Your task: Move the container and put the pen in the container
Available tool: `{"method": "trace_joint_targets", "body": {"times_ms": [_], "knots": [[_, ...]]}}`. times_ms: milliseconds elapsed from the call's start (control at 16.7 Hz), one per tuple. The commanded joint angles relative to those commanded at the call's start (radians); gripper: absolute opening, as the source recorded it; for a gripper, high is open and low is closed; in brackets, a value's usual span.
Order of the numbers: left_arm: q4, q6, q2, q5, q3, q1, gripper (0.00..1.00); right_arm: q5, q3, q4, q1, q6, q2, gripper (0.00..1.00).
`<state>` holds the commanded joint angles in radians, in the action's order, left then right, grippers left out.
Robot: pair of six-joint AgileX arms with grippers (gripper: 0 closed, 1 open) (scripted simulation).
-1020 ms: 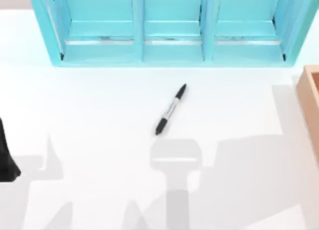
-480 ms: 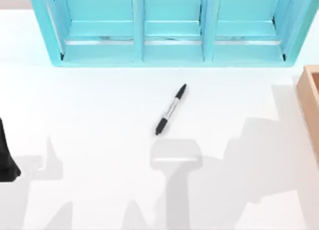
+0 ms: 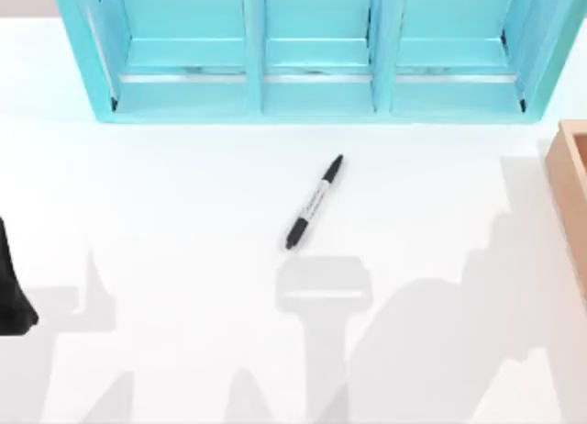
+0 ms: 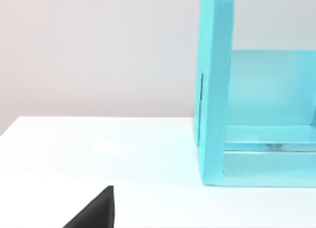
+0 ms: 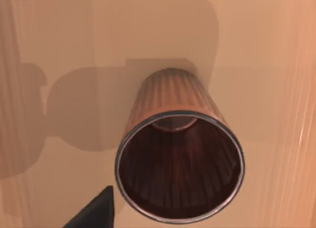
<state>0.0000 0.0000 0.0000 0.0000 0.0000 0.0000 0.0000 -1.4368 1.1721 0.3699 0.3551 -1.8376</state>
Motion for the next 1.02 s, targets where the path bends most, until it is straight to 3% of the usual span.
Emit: {"method": "trace_joint_targets", "body": {"times_ms": [240, 600, 1020], "knots": [[0.0, 0.0, 0.0, 0.0, 0.0, 0.0, 1.0, 0.0, 0.145, -0.183, 0.0, 0.0, -0.034, 1.0], [0.0, 0.0, 0.0, 0.0, 0.0, 0.0, 1.0, 0.0, 0.176, -0.215, 0.0, -0.001, -0.041, 1.0], [0.0, 0.0, 0.0, 0.0, 0.0, 0.0, 1.0, 0.0, 0.176, -0.215, 0.0, -0.001, -0.041, 0.47]]}}
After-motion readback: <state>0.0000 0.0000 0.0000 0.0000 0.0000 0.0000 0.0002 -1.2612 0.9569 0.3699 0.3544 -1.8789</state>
